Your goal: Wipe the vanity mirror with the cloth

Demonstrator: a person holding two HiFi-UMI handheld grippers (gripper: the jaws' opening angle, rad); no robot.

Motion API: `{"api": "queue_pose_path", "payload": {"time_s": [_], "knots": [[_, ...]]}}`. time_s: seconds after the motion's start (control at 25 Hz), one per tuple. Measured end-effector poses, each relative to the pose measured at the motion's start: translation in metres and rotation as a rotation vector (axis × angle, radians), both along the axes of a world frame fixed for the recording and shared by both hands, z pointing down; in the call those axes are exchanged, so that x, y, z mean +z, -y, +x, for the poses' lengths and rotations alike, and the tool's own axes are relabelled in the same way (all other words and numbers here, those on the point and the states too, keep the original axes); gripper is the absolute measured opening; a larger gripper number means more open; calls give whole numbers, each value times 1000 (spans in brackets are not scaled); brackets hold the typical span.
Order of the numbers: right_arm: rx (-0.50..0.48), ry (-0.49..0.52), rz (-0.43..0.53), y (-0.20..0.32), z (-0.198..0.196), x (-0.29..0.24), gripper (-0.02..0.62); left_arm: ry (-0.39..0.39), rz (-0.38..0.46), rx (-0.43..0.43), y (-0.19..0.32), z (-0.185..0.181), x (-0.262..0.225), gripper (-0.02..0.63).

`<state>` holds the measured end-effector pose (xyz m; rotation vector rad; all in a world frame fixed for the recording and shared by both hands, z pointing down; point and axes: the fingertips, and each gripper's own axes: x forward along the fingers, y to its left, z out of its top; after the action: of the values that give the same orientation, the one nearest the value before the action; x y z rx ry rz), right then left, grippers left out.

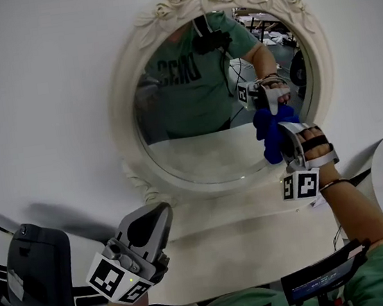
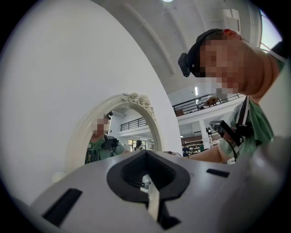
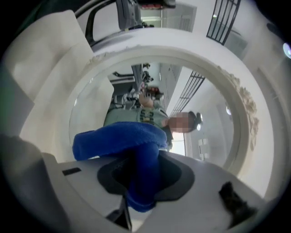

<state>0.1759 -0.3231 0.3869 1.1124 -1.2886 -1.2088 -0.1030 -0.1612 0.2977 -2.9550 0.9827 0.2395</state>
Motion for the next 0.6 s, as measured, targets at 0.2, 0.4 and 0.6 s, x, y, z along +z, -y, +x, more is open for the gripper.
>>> {"api": "queue_pose_path", "payload": {"time_s": [0.2, 0.4, 0.6], "knots": [[-332, 2, -24, -12, -174, 28, 110, -5, -4, -16, -1, -9, 2, -3], [-451, -17, -48, -4, -280, 54, 110, -5, -5, -25, -4, -15, 3, -3], [-475, -38, -55, 3, -328, 65, 110, -8, -6, -44, -6, -24, 3, -3]]}}
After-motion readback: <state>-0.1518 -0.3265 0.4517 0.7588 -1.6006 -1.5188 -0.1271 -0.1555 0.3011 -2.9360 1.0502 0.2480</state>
